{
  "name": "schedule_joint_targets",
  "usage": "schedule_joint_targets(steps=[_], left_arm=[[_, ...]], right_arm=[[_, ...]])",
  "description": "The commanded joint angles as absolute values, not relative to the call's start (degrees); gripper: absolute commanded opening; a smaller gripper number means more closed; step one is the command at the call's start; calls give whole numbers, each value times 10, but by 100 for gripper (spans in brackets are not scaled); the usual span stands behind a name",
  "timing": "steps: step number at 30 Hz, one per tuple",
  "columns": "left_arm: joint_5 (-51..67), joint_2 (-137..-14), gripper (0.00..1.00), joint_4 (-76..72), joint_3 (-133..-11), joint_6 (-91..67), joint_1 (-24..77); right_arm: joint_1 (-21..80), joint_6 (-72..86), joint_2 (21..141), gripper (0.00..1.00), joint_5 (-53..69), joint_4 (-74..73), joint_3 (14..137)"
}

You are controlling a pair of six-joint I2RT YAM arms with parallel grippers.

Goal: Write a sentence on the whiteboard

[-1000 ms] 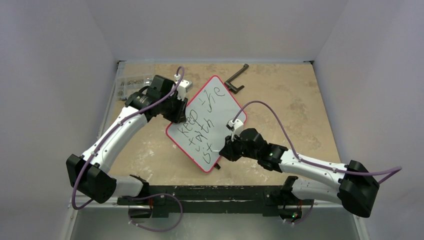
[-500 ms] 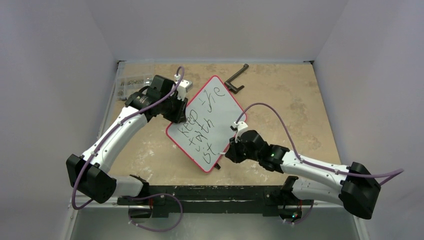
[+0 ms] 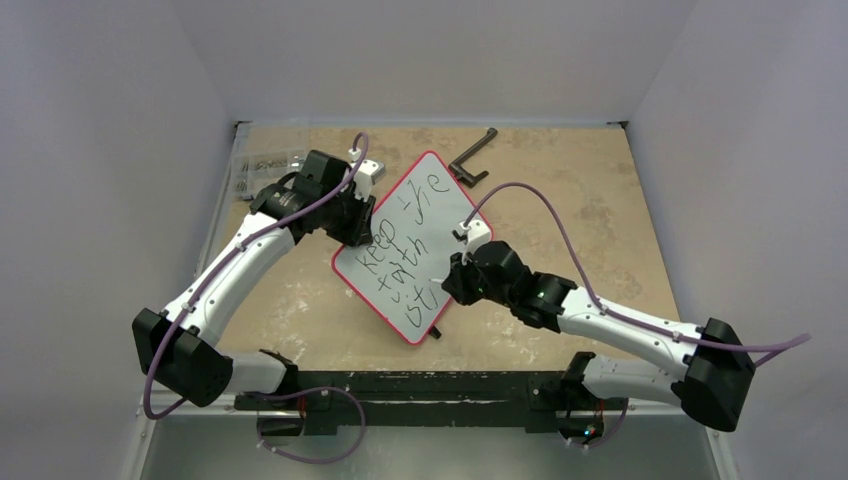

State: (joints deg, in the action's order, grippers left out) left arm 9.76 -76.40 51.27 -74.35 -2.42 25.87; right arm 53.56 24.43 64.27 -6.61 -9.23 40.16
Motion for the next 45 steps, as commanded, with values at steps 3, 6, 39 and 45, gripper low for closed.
schedule_joint_targets(steps=[3, 6, 39, 45], left_arm=[[-28, -768, 0, 533, -738, 25, 250], [-27, -768, 0, 533, -739, 26, 249], [-27, -766, 0, 534, -738, 25, 250], [-28, -766, 0, 534, -738, 25, 249]], right_arm=[[533, 227, 600, 0, -91, -82, 408], [533, 225, 605, 0, -91, -74, 405], [527, 251, 646, 0, -55, -34, 328], [527, 272, 638, 0, -46, -56, 313]])
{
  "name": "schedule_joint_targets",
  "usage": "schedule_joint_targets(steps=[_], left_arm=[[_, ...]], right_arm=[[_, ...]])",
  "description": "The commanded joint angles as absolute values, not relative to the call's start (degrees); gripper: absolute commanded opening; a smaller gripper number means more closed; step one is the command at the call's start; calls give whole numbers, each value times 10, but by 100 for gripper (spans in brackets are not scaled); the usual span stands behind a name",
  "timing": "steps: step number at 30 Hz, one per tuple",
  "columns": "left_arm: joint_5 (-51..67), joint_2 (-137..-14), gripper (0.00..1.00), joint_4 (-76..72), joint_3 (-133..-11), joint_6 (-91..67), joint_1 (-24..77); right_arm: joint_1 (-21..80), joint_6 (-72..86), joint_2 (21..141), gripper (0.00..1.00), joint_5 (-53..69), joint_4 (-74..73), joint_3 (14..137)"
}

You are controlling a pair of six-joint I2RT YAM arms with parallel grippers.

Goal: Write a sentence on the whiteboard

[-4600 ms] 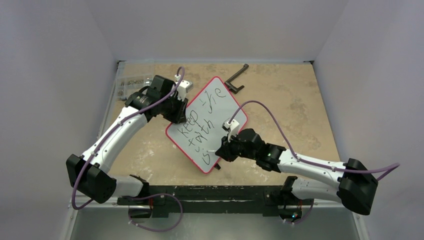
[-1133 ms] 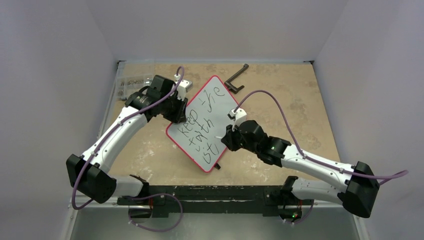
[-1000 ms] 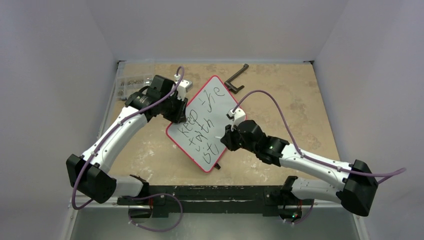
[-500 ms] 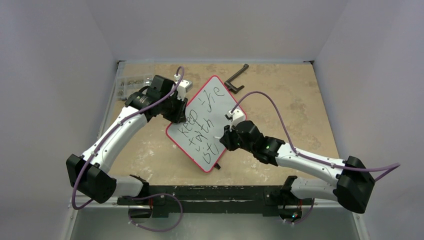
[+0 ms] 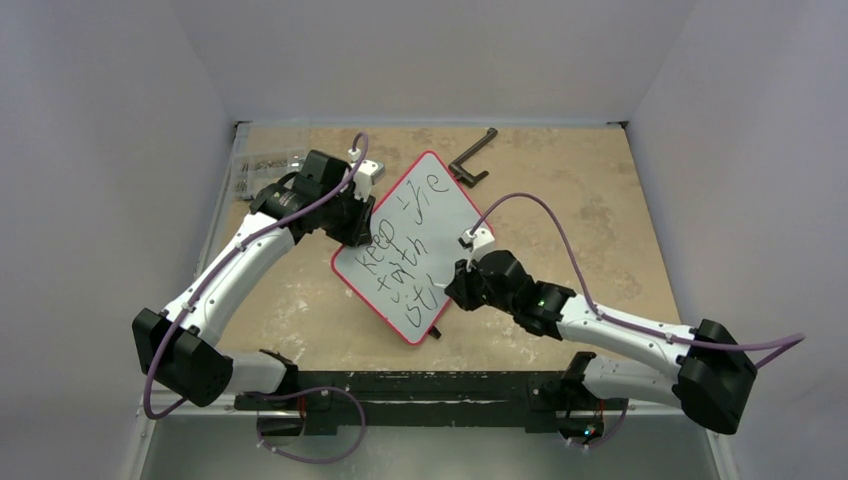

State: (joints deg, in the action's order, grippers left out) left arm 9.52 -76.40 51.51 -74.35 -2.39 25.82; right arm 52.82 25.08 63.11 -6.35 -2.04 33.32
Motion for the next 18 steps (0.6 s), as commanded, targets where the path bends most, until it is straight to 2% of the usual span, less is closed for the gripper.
schedule_joint_targets(steps=[1, 10, 18], left_arm=[[-28, -766, 0, 534, -739, 25, 250], [-26, -766, 0, 534, -740, 25, 250], [-26, -765, 0, 534, -739, 25, 249]], right_arm=[[527, 277, 636, 0, -52, -62, 311], [528, 309, 592, 0, -52, -93, 294], [528, 293, 619, 0, -49, -82, 325]])
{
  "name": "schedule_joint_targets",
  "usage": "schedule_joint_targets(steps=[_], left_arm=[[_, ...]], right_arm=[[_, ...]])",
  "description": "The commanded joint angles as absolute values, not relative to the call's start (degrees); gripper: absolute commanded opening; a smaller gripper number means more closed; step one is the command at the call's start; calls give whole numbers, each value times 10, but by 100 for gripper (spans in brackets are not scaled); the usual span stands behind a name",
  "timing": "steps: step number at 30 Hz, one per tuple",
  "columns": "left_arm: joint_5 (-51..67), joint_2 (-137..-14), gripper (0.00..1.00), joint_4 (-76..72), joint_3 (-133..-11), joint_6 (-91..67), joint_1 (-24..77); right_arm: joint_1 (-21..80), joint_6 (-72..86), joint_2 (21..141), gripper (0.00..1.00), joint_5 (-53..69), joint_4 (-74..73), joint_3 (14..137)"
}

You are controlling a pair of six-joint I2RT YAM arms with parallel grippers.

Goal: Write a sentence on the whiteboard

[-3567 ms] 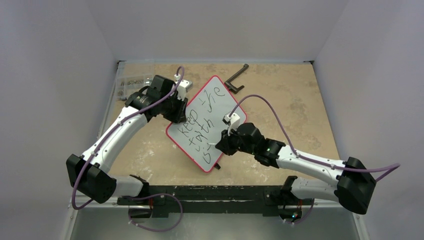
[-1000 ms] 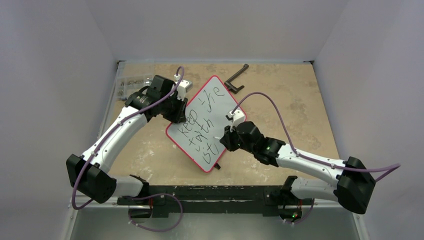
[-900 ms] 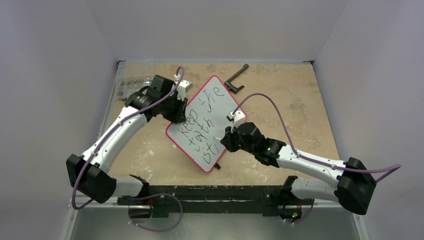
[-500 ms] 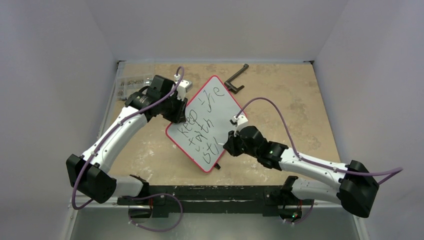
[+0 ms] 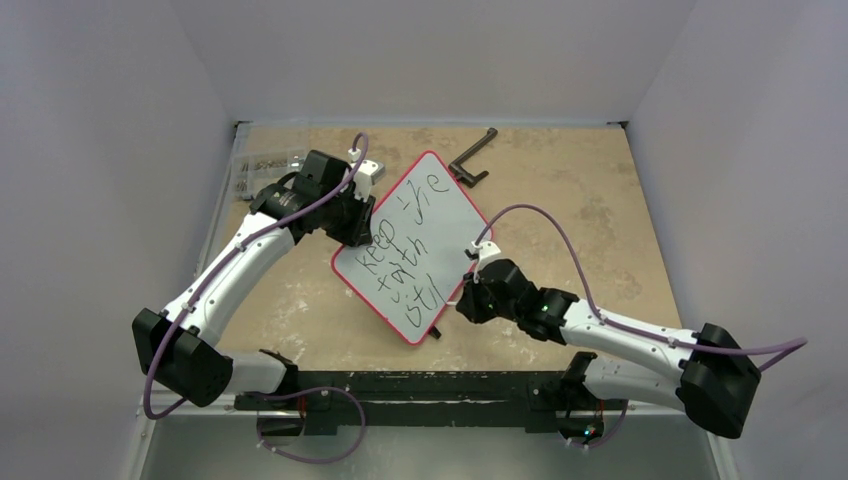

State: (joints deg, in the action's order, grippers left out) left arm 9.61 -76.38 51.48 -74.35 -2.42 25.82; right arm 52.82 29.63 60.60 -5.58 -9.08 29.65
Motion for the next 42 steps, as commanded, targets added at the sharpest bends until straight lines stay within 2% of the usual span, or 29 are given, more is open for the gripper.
schedule_joint_targets(steps=[1, 30, 42], left_arm=[[-26, -765, 0, 534, -738, 25, 249], [-24, -764, 0, 534, -739, 25, 249], [-24, -760, 0, 534, -739, 25, 250]], right_arm=[[528, 289, 621, 0, -51, -83, 333], [508, 227, 671, 0, -105, -84, 445], [508, 240, 604, 0, -119, -81, 399]])
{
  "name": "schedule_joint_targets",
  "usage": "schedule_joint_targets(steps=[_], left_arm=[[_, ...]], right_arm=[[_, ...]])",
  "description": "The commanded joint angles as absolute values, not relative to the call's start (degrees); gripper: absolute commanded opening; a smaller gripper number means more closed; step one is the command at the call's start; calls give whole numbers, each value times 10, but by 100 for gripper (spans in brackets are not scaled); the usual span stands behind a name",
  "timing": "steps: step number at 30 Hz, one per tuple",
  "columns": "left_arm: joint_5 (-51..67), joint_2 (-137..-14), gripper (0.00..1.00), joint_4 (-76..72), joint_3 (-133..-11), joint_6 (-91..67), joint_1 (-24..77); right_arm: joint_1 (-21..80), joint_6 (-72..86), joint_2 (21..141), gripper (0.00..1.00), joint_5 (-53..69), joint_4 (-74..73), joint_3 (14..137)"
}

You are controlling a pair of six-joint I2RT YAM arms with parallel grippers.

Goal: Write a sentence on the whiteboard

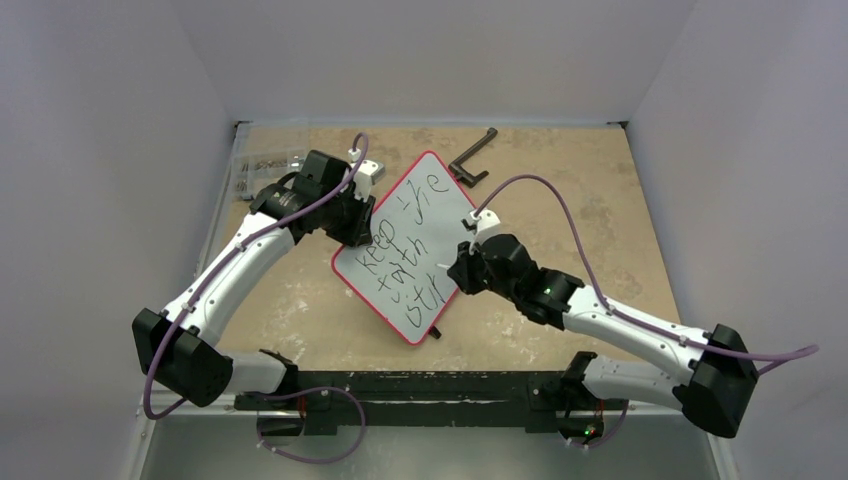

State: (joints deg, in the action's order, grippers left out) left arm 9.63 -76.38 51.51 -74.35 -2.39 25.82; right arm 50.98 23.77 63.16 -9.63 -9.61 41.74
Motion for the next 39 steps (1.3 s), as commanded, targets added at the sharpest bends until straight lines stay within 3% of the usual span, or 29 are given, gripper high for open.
schedule_joint_targets(steps=[1, 18, 39], left_arm=[[-24, -760, 0, 534, -739, 25, 250], [-24, -763, 0, 533, -739, 25, 249], [-21, -764, 0, 534, -740, 24, 249]], right_arm=[[508, 243, 601, 0, -122, -80, 393], [493, 233, 646, 0, -97, -46, 388], [493, 246, 619, 0, -35, -36, 317]])
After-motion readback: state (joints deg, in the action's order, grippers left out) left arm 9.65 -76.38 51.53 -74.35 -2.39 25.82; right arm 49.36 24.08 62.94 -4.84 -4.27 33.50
